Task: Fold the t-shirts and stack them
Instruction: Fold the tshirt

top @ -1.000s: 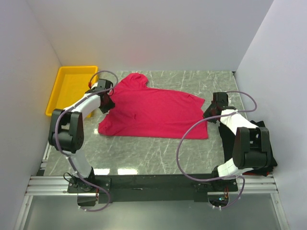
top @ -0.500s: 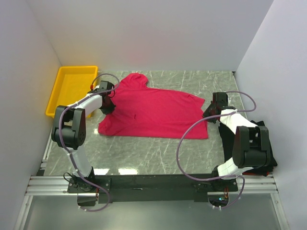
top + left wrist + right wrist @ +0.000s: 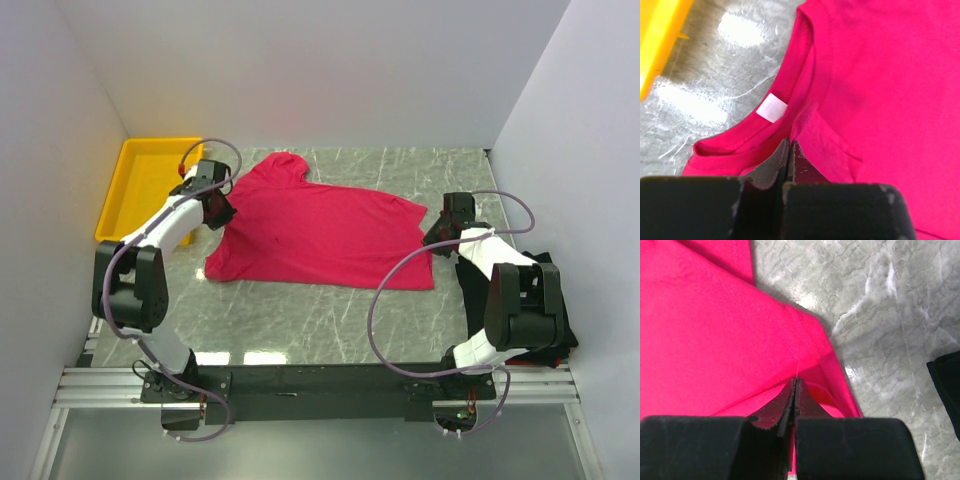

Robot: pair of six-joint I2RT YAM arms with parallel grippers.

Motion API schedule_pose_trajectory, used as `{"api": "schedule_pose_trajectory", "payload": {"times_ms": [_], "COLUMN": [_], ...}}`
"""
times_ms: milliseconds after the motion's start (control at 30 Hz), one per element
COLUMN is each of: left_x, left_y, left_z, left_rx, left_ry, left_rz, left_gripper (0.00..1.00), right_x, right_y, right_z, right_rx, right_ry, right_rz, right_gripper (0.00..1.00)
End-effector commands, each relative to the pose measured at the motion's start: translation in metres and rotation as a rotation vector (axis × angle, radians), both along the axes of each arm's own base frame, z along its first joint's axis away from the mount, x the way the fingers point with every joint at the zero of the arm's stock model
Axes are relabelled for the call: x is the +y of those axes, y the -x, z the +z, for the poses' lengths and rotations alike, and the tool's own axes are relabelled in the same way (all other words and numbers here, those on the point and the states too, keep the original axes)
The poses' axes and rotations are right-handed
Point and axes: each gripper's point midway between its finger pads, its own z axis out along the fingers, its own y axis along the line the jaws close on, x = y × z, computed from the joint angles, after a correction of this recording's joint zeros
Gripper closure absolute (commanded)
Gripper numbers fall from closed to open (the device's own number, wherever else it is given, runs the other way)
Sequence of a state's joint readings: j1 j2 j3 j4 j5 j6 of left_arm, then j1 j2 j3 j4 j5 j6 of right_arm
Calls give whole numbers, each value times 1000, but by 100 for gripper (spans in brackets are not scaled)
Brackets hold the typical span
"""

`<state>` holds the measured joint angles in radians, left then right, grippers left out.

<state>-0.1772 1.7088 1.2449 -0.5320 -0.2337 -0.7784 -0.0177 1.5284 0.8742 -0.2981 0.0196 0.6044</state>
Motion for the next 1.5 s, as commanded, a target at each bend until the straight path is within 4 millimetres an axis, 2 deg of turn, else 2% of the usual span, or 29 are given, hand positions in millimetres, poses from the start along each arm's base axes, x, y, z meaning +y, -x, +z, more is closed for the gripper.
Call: {"api": "schedule_pose_trajectory", "payload": {"times_ms": [0, 467, 733, 867, 933, 967, 1000, 1067, 1167, 1233, 1300, 1333, 1400, 1467], "left_x": [8, 15, 10, 9, 9, 9, 9, 10, 11, 7, -7, -12, -31, -42], "left_y": [2, 2, -8, -16, -18, -18, -18, -14, -3, 7, 15, 21, 30, 40], "left_z": [21, 9, -4, -4, 0, 2, 4, 13, 25, 33, 37, 37, 35, 28], "left_rx": [-46, -22, 0, -3, -13, -15, -21, -44, -70, -104, -121, -131, -127, -113], "left_ry": [-26, -19, -4, 1, 4, 7, 12, 19, 38, 79, 153, 176, 204, 197], "left_rz": [4, 18, 7, 3, 4, 7, 10, 16, 32, 44, 33, 27, 3, -8], "left_gripper": [99, 99, 99, 99, 92, 82, 75, 58, 48, 50, 53, 54, 59, 64], "right_x": [-10, -22, -21, -19, -17, -17, -17, -17, -20, -9, 5, 22, 36, 59], "right_y": [-4, -7, -11, -12, -12, -12, -12, -9, -3, -2, 0, 2, 4, 5], "right_z": [6, 11, 9, 9, 8, 9, 10, 14, 22, 26, 31, 32, 31, 29], "right_rx": [-29, -53, -55, -55, -51, -50, -52, -61, -76, -88, -96, -95, -93, -98], "right_ry": [28, 25, 6, -5, -11, -11, -10, -8, 14, 11, 21, 29, 25, -9], "right_rz": [-40, -91, -87, -75, -69, -65, -64, -64, -77, -48, -19, 18, 43, 95], "right_gripper": [100, 100, 100, 99, 93, 89, 76, 58, 50, 50, 50, 50, 51, 52]}}
